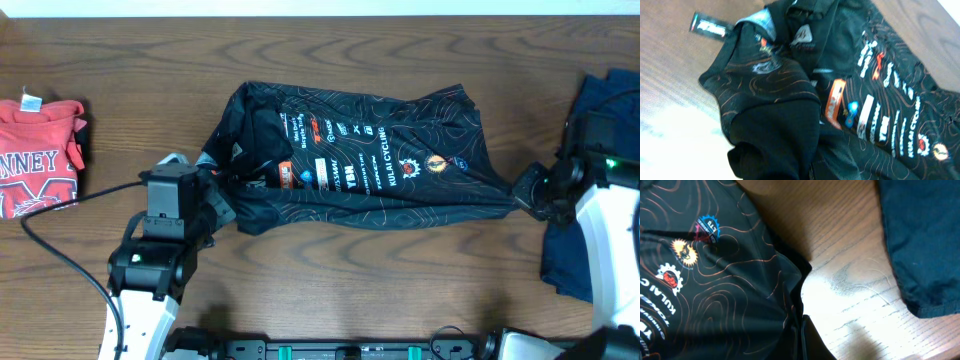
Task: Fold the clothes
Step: 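Lift the hem and fold it upward toward the jersey's top edge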
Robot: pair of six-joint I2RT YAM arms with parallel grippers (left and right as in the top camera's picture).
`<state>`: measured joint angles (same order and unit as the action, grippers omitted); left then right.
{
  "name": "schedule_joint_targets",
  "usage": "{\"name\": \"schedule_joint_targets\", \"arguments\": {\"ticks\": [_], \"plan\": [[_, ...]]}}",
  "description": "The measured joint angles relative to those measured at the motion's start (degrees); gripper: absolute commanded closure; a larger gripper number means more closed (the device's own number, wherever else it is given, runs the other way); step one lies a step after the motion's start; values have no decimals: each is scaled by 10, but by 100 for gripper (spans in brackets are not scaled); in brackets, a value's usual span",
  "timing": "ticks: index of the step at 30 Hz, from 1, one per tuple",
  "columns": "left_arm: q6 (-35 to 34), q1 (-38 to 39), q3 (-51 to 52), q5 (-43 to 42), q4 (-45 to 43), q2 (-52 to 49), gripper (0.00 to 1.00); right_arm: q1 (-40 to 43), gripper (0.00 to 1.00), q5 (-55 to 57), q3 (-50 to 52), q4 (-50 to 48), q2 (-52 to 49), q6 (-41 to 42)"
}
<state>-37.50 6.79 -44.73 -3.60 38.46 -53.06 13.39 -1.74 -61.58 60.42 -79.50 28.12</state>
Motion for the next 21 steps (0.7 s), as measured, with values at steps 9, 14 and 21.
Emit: {"name": "schedule_joint_targets", "arguments": {"ticks": [9,14,21], "plan": [[0,0,0,10,-53,-49,94,-1,99,-4,-71,8,-78,-11],[0,0,0,11,-77,-92,95,-6,98,-6,-113,0,-127,-14],[0,0,0,15,-124,-123,94,-34,99,-8,-143,-43,-219,-14]]}}
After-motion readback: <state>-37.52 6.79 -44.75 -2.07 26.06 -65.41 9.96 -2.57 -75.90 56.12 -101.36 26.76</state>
